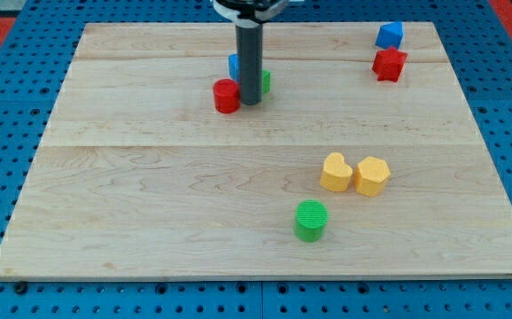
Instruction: Push the blue cube closer to green star
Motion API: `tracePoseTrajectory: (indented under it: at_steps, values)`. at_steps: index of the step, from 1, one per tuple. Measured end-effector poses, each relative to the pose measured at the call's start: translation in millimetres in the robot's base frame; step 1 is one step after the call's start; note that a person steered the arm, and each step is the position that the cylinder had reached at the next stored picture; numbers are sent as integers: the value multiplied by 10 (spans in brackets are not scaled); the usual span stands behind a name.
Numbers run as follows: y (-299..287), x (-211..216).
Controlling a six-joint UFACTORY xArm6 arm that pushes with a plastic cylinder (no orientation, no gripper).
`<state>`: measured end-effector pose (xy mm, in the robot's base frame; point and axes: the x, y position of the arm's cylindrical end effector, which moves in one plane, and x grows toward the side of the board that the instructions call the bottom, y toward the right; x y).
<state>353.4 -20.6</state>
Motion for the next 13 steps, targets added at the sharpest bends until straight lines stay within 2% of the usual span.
tracePoseTrajectory:
  at_steps: [2, 3, 4, 5, 7, 8, 9, 10, 11, 12, 13]
  values:
    - [-375, -605]
    - [-41, -545]
    - [571, -186]
    - [601, -102]
    - [1438, -677]
    - [591, 74]
    - [-927, 174]
    - [-1061, 35]
    - [-643, -278]
    - [-841, -537]
    - [-403, -808]
